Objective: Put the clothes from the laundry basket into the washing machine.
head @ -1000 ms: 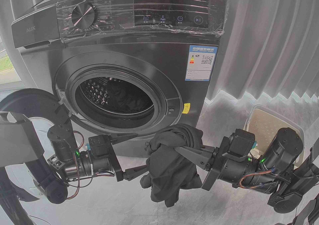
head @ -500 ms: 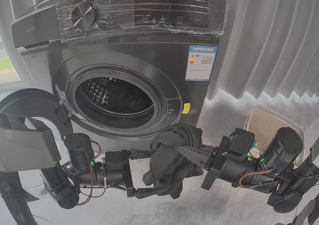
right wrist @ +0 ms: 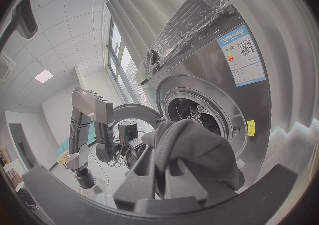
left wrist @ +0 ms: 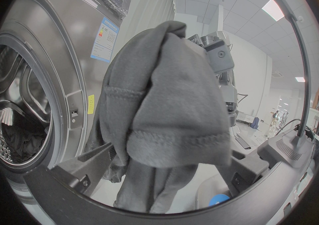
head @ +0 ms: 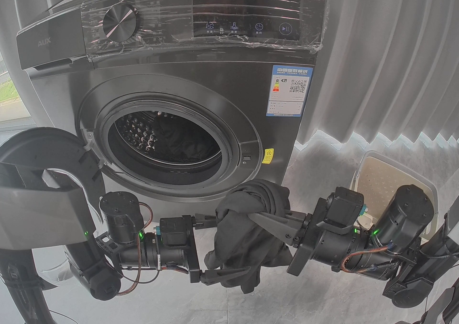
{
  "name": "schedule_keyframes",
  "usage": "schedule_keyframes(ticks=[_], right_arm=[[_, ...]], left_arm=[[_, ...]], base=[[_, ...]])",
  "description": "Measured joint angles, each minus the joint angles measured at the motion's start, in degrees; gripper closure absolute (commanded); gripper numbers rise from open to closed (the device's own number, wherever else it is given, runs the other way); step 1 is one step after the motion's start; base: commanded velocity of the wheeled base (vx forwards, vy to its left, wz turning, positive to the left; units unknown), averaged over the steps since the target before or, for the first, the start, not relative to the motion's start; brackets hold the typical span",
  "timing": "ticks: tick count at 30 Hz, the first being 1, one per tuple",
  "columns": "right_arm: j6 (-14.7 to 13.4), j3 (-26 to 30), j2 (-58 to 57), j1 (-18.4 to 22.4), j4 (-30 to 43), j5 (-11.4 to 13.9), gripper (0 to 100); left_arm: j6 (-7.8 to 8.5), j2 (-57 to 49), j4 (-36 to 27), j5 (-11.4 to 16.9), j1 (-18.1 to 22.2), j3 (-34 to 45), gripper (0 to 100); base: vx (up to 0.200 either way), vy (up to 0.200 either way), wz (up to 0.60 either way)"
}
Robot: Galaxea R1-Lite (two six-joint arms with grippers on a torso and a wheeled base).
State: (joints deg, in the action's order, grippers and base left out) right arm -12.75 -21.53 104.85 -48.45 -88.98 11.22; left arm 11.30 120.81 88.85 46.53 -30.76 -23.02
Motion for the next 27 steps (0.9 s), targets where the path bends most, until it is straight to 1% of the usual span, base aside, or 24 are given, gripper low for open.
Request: schedule_keyframes(ticks=[6, 11, 16, 19, 22, 26, 27], right_arm=[[0.00, 0.09, 0.06, -0.65, 0.00, 0.00, 100], [0.02, 0.00, 0.05, -1.11, 0.00, -0.05, 100], [-0.05, -0.49, -0.20, -1.27, 0.02, -0.09, 100], [-0.29, -0.82, -0.41, -1.33, 0.00, -0.55, 100], [-0.63, -0.90, -0.59, -1.80, 0.00, -1.04, 100], [-0.77, -0.95, -0.72, -2.27, 0.00, -1.23, 100], [-0.79, -0.95, -0.74, -2.33, 0.00, -1.23, 100]], left_arm=[[-0.22, 1.46, -0.02, -0.88, 0.00, -2.83, 0], [-0.38, 2.68, -0.02, -1.02, -0.28, -3.52, 0], [-0.57, 3.80, -0.02, -2.02, -0.30, -4.11, 0], [-0.83, 4.52, -0.02, -2.28, -0.22, -4.90, 0], [-1.04, 5.29, 0.06, -3.23, -0.22, -6.34, 0], [-1.23, 6.25, 0.09, -3.82, -0.30, -7.90, 0], [-1.26, 6.40, 0.09, -3.84, -0.33, -8.05, 100]], base=[[0.000, 0.000, 0.00], [0.000, 0.000, 0.00], [0.000, 0.000, 0.00], [0.000, 0.000, 0.00], [0.000, 0.000, 0.00], [0.000, 0.000, 0.00], [0.000, 0.000, 0.00]])
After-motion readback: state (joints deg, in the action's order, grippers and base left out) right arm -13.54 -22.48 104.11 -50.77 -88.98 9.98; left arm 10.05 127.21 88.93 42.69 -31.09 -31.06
